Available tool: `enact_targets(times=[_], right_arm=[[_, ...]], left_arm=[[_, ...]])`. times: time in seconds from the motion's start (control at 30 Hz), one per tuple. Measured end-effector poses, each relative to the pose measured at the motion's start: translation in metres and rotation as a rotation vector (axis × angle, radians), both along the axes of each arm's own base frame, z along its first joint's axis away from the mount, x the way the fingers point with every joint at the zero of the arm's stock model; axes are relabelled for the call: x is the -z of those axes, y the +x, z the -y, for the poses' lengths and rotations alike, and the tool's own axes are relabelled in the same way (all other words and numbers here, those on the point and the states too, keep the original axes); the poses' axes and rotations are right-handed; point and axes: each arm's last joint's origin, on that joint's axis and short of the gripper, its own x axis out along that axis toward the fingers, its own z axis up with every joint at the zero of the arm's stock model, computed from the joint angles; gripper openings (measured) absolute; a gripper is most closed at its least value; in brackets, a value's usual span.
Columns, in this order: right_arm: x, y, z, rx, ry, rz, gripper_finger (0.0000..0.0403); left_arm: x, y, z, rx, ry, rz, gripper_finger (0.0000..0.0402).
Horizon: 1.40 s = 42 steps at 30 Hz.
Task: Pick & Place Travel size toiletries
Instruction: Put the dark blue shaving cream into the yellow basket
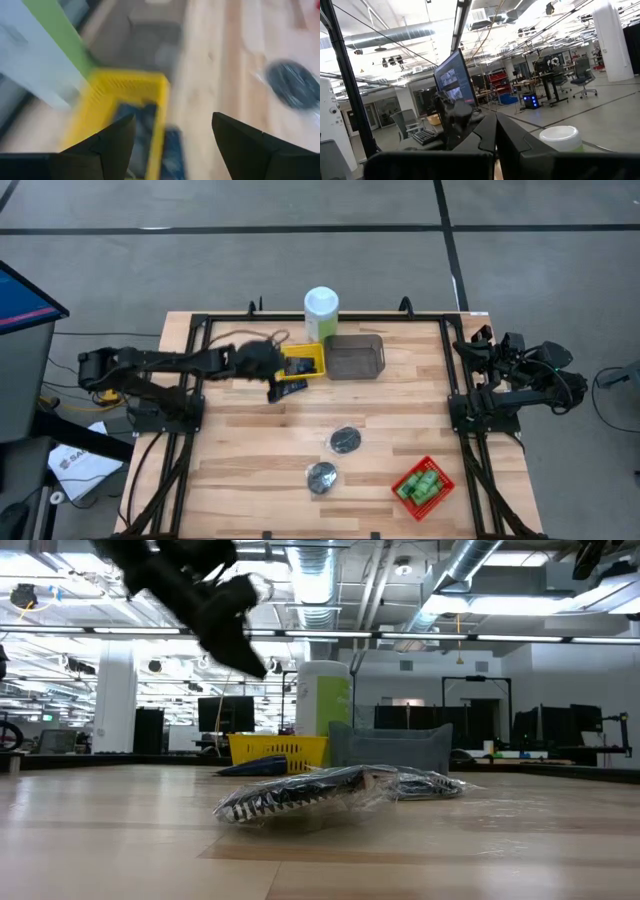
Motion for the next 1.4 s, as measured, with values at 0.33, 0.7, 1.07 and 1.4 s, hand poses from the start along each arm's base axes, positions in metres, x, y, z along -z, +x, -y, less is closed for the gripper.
enact_targets(times=[0.33, 0.7, 1.07, 1.4], right_arm=[[0.000, 0.000, 0.000, 0.008, -0.022, -0.006, 0.0001], [-0.001, 0.000, 0.000, 0.008, -0.021, 0.003, 0.0001], [-0.004, -0.001, 0.000, 0.009, -0.017, 0.036, 0.0001], [-0.007, -0.003, 0.000, 0.010, -0.013, 0.068, 0.0001]], left_arm=[[0.080, -0.040, 0.029, -0.032, -0.126, -0.001, 0.0304], [0.104, -0.047, 0.030, -0.074, -0.138, -0.043, 0.0339], [0.132, -0.035, 0.011, -0.148, -0.129, -0.053, 0.0340], [0.136, -0.035, 0.010, -0.125, -0.111, -0.073, 0.0323]])
